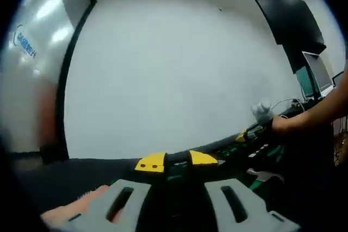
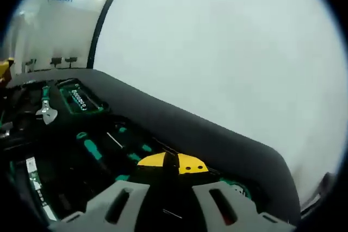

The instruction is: Pick up the tools and put them into their designated positions in the toolbox.

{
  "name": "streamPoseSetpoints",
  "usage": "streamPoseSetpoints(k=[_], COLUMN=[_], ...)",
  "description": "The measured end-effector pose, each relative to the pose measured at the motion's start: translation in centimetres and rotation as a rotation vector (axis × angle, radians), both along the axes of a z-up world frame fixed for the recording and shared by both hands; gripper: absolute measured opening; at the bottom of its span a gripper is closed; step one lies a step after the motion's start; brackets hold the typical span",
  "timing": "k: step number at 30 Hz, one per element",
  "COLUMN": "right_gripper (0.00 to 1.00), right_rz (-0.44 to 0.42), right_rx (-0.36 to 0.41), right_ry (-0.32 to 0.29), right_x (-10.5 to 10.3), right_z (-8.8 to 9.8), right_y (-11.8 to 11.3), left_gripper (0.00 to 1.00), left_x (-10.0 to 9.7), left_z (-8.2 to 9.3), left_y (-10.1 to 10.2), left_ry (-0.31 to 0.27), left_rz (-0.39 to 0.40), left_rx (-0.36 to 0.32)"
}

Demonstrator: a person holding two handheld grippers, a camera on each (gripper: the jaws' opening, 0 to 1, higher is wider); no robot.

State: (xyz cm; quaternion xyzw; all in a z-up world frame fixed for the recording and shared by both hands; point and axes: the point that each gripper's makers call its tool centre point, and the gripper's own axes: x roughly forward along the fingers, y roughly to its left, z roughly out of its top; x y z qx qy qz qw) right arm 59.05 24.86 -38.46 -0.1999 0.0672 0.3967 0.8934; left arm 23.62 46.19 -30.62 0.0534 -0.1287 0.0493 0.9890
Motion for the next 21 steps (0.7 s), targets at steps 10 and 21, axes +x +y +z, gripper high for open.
streamPoseSetpoints(k=[10, 21], right_gripper=[0.05, 0.06], right_rz=[0.038, -0.014], right_rx=[-0.029, 0.067], right_ry=[0.026, 0.081], right_x=[-0.6, -2.2], right_z=[-0.7, 3.7], right_y=[0.4, -3.2], left_gripper=[0.1, 0.1], left_x=[-1.9, -1.9], left_z=[-0.8, -1.3], left_y=[2.6, 2.3], left_ry=[-0.06, -0.033], left_rz=[-0.063, -0.069], left_rx=[-0.186, -0.157])
